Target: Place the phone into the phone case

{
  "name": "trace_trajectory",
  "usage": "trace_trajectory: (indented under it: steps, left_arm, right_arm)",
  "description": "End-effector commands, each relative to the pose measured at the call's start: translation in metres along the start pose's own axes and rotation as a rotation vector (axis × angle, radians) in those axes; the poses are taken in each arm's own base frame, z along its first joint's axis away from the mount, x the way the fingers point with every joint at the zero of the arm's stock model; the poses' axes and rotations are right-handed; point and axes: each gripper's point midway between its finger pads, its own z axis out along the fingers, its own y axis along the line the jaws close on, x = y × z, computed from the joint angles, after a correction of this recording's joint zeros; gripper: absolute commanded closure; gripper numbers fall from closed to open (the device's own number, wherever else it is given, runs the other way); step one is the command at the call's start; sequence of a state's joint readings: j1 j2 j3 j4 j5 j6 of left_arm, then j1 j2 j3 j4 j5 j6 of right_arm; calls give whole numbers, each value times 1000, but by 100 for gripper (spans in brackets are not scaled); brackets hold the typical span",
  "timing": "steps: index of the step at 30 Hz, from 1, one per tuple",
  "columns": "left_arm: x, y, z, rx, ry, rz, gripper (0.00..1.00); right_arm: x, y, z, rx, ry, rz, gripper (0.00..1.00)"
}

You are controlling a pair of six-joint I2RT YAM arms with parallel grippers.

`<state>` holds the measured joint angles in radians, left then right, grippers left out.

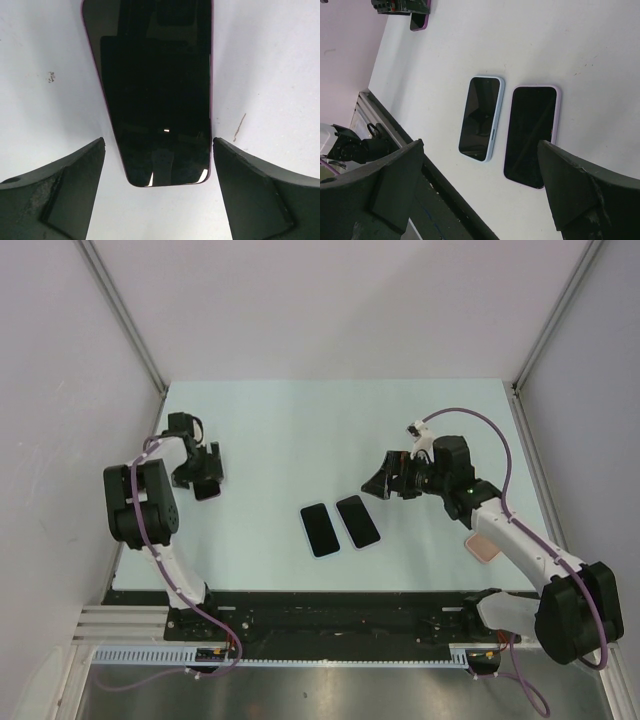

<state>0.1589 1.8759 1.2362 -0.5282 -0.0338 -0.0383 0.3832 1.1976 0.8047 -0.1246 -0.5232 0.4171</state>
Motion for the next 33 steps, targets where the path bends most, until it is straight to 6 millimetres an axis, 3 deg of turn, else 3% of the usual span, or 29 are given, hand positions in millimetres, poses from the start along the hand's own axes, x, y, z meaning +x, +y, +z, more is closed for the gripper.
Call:
trace_trajectory:
  steps: [1, 8, 13, 14, 16, 18, 19, 24, 27, 29, 33]
  left_arm:
    - [-17, 3, -5, -52, -39, 11, 9]
    - [-17, -5, 6, -66, -8, 47, 12]
    - [-16, -4, 11, -82, 13, 31, 15]
    - [-17, -3, 12, -88, 13, 28, 15]
    - [-16, -5, 14, -77, 18, 28, 16]
    - [-14, -9, 16, -58, 29, 29, 17]
    - [-15, -9, 16, -55, 29, 23, 18]
    - [-20, -13, 18, -40, 31, 1, 29]
    - [-16, -16, 18, -31, 42, -18, 40]
    - [-10, -15, 17, -38, 51, -33, 48]
    - [-15, -19, 6, -16, 28, -52, 54]
  right_arm:
    - [-9, 5, -4, -15, -39, -26, 0]
    - [-11, -7, -7, 62, -59, -15, 0]
    - [-26, -56, -14, 260, -130, 103, 0]
    - [-31, -77, -26, 332, -151, 171, 2]
    - [-38, -96, -43, 406, -203, 316, 4]
    - [-52, -128, -71, 563, -290, 436, 10]
    - [-38, -140, -80, 654, -260, 516, 11]
    - [-23, -183, -127, 965, -279, 601, 12]
    - [-8, -209, -170, 1174, -308, 671, 11]
    - [4, -216, -189, 1256, -292, 704, 12]
    - [28, -232, -216, 1399, -251, 781, 16]
